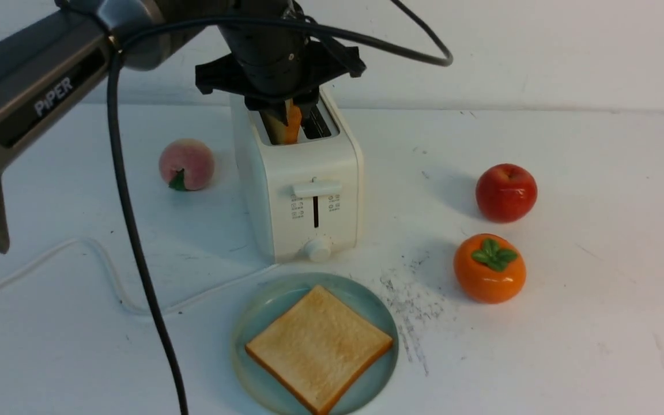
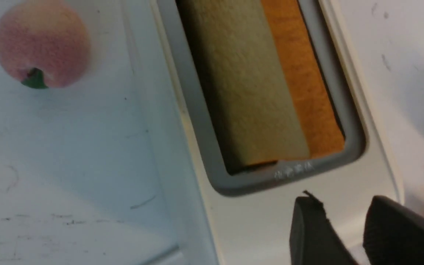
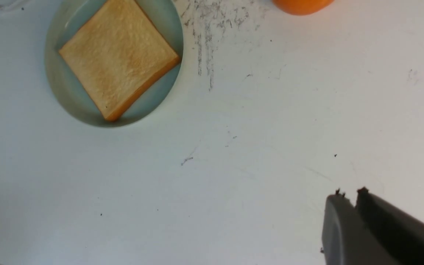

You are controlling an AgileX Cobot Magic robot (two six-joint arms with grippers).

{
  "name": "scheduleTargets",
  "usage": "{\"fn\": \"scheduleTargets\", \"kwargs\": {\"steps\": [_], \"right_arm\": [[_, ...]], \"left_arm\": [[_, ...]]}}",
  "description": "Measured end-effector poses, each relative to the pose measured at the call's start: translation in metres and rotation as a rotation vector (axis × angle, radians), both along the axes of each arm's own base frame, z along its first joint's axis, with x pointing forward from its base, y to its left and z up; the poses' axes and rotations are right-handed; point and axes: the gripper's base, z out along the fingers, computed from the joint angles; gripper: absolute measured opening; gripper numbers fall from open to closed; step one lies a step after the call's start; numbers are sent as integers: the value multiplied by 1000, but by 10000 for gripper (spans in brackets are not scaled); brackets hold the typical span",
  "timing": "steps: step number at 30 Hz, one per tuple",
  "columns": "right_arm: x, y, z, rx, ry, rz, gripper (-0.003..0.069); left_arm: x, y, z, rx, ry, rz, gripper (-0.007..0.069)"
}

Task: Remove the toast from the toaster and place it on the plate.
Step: Use the left arm to take out a slice of bread

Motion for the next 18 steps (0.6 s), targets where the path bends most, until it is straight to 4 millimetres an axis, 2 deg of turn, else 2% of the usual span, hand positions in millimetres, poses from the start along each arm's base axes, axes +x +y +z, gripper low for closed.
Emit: {"fn": "scheduleTargets", "kwargs": {"steps": [4,18], "right_arm": [[0,0,0,-2,-1,2,64],[0,0,0,-2,0,2,78]], "left_arm": [[8,-2,-7,11,-33,1,323],[30,-6,-30,109,-113,-8,342]]}}
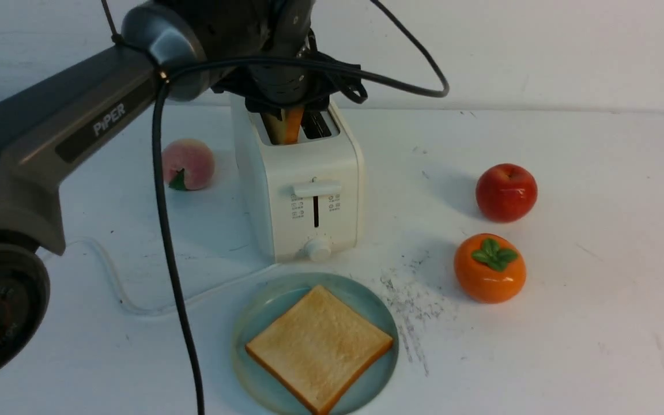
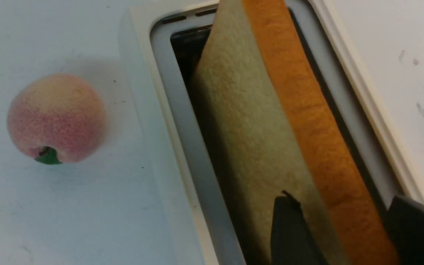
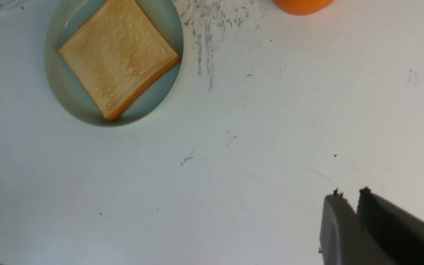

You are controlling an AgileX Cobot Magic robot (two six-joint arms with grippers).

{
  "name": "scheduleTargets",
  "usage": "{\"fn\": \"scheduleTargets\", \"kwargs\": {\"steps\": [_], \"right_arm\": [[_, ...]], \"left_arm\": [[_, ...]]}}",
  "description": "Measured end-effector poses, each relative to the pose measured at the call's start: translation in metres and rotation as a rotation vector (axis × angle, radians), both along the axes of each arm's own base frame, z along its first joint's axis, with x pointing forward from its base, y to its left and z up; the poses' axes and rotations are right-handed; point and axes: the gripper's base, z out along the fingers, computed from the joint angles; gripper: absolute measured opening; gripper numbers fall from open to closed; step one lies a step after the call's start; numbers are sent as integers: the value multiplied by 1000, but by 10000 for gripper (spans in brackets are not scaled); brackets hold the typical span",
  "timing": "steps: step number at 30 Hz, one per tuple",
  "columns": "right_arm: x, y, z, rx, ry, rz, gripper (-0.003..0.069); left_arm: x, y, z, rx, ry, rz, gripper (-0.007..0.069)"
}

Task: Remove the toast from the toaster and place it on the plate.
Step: Use the left arm to take out a slice of bread

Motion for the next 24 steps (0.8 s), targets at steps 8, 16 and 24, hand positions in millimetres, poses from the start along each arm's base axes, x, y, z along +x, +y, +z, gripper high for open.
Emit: {"fn": "scheduleTargets", "kwargs": {"steps": [8,16,24], "right_arm": [[0,0,0,0,0,1,87],[0,0,0,-12,-8,21,97],[0,0,0,-11,-8,21,106]], "left_arm": [[10,1,-14,20,-20,71,342],[14,1,-18,23,-41,80,325],[16,4,-15,78,-76,84,114]]}}
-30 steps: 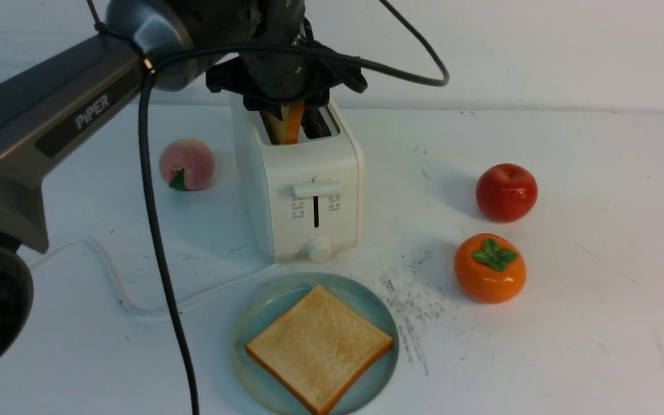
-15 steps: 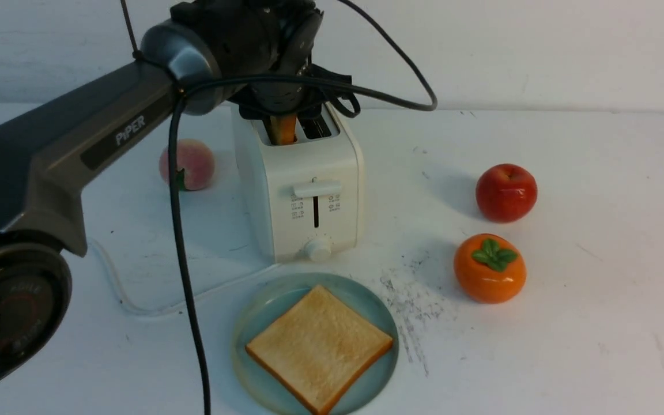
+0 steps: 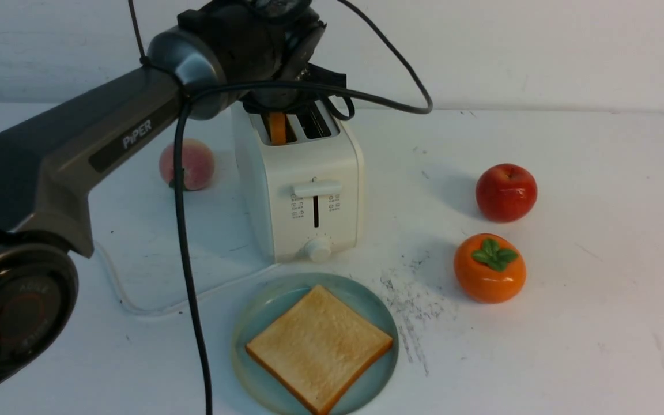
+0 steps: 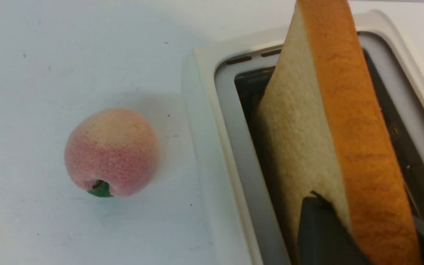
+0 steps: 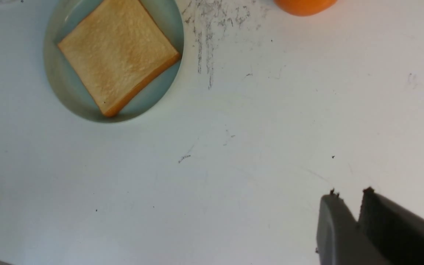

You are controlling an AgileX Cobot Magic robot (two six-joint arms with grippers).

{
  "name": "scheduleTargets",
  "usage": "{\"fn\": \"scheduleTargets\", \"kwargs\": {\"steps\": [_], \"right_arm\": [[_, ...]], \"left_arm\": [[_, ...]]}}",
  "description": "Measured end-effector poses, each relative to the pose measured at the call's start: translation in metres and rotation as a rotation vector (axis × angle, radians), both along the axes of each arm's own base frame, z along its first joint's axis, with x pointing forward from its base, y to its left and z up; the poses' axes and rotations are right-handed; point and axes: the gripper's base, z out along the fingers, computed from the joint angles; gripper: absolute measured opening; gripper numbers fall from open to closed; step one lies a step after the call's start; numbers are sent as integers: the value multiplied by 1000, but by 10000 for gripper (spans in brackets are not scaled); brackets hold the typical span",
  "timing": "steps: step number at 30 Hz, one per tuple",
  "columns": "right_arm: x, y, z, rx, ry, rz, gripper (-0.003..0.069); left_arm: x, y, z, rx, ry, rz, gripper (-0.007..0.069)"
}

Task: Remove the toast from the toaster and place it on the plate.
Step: Use the left arm to take out a slice of bread

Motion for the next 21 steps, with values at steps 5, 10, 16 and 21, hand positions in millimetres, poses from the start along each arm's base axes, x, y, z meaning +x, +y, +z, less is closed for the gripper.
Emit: {"fn": "scheduleTargets", "kwargs": {"steps": [5,10,16,21], "right_arm": [[0,0,0,-3,0,0,106],[0,0,0,-2,0,0,108],[0,0,0,-4,0,0,114],[0,-1,0,-11,-1,-1,120]], "left_arm": [[3,-1,5,14,-62,-26,108],[0,0,24,-10,-119,-39,108],[-24,14,92,-69,-273,-39,108],[-63,40,149,-104,-343,8,108]]}}
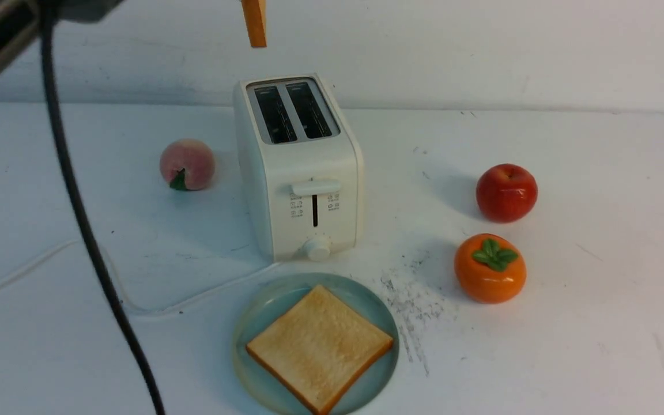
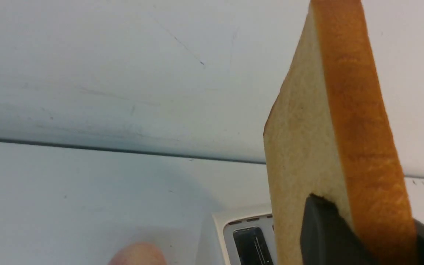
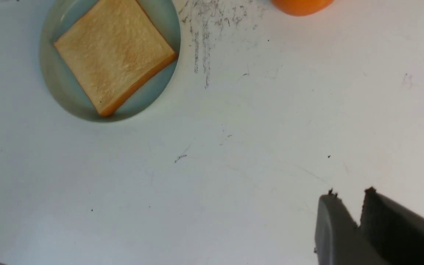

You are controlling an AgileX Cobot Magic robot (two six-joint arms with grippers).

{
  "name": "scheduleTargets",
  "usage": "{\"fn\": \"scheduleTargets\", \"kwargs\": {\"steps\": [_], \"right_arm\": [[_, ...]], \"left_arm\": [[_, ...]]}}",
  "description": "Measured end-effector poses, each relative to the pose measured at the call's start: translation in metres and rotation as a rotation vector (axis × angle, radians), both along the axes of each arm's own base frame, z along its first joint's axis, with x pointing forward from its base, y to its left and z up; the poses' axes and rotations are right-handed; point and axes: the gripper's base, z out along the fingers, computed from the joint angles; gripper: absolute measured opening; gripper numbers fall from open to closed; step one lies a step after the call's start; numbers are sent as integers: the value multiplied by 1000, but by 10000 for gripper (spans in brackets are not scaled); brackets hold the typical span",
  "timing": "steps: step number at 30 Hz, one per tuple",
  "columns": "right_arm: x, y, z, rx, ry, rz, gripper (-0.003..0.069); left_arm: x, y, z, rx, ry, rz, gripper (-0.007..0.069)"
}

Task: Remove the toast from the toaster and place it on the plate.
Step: Use the left arm to take out a slice of bread, then use the left arm to put a slice of bread into the empty plate

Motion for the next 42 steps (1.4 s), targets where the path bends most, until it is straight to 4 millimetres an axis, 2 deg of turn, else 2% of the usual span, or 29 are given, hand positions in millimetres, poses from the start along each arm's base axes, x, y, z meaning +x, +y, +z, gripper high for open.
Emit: {"fn": "scheduleTargets", "kwargs": {"steps": [2,5,6,7,9,13,17,21,22,23,24,25,28,31,34,36,37,40,42], "right_arm": [[0,0,0,0,0,0,121],[0,0,0,0,0,0,125],[0,0,0,0,0,0,125],[0,0,0,0,0,0,128],[0,0,0,0,0,0,129],[0,0,0,0,0,0,132],[0,0,0,-1,0,0,136],[0,0,0,-6,0,-1,140],[0,0,0,-6,0,-1,140],[0,-1,0,-11,-1,-2,142],[0,-1,0,-12,-1,-2,143],[0,-1,0,-15,-1,-3,145],[0,-1,0,-15,-1,-3,146],[0,-1,0,-16,-1,-3,148],[0,-2,-1,-19,-2,-3,148],[0,-2,-1,-19,-2,-3,148],[0,-2,-1,-19,-2,-3,148],[0,-1,-1,-18,0,-3,150],[0,-1,-1,-18,0,-3,151]], "left_arm": [[-9,6,10,-7,-2,15,108],[-36,26,28,22,59,76,108],[-36,26,27,27,68,79,108],[-48,35,30,60,124,101,108],[-56,39,29,104,196,103,108],[-57,34,22,140,256,23,108],[-56,24,4,157,343,-70,108],[-54,10,-32,149,495,-173,108],[-54,10,-34,154,501,-174,108],[-54,8,-51,163,563,-194,108],[-55,7,-59,166,595,-202,108],[-57,7,-72,178,640,-206,108],[-66,11,-93,198,720,-201,108],[-78,17,-104,192,764,-176,108],[-92,23,-128,143,831,-129,108],[-92,22,-137,127,845,-129,108],[-93,19,-152,100,860,-142,108],[-94,14,-169,44,858,-171,108],[-93,12,-171,20,843,-182,108]]}}
